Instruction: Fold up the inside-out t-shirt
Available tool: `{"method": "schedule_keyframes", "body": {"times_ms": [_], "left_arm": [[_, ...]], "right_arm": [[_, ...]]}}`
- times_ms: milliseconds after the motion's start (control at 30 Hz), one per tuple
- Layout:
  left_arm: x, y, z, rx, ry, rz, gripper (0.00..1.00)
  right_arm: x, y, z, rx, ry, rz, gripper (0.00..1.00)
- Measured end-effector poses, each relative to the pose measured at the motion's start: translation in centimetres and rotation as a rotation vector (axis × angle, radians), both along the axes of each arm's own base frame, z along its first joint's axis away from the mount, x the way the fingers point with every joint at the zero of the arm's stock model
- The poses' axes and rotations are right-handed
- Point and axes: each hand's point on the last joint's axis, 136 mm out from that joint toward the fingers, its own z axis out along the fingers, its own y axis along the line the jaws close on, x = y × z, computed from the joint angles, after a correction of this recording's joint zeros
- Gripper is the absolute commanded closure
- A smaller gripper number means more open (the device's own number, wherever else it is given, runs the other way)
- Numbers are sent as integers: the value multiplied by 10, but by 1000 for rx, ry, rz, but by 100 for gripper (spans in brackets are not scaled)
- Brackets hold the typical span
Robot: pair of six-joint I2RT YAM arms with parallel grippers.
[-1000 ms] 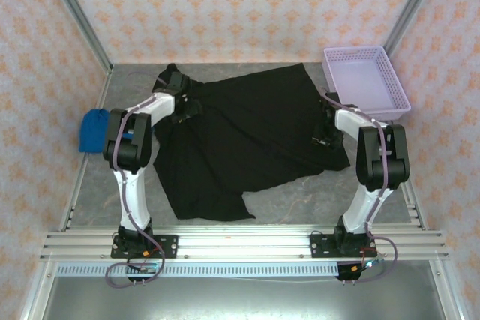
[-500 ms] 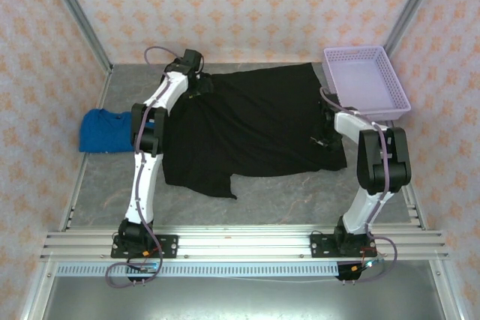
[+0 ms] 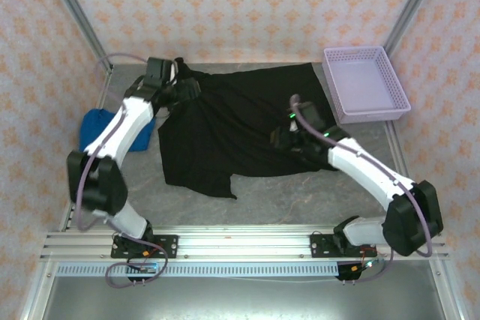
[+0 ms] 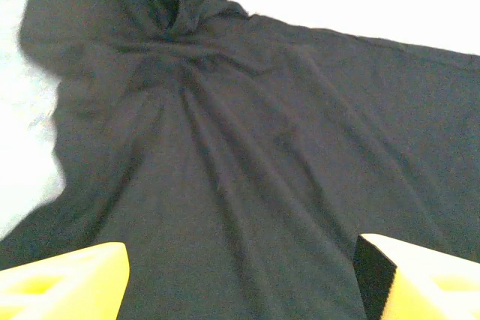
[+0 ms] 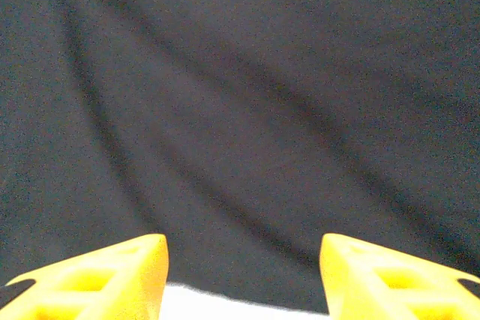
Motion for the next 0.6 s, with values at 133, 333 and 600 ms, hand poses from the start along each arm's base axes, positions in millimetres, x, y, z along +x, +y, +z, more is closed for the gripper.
{"method": "schedule_keyframes", "body": {"times_ms": [133, 333, 600], "left_arm": [[-49, 11, -38, 2, 72, 50, 20], [-100, 26, -70, 32, 155, 99, 20], [-119, 32, -56, 37, 101, 112, 20]], "right_arm": [[-68, 88, -32, 23, 94, 308, 29], [-114, 137, -72, 42, 188, 443, 28], [-127, 156, -107, 81, 270, 424, 74]]}}
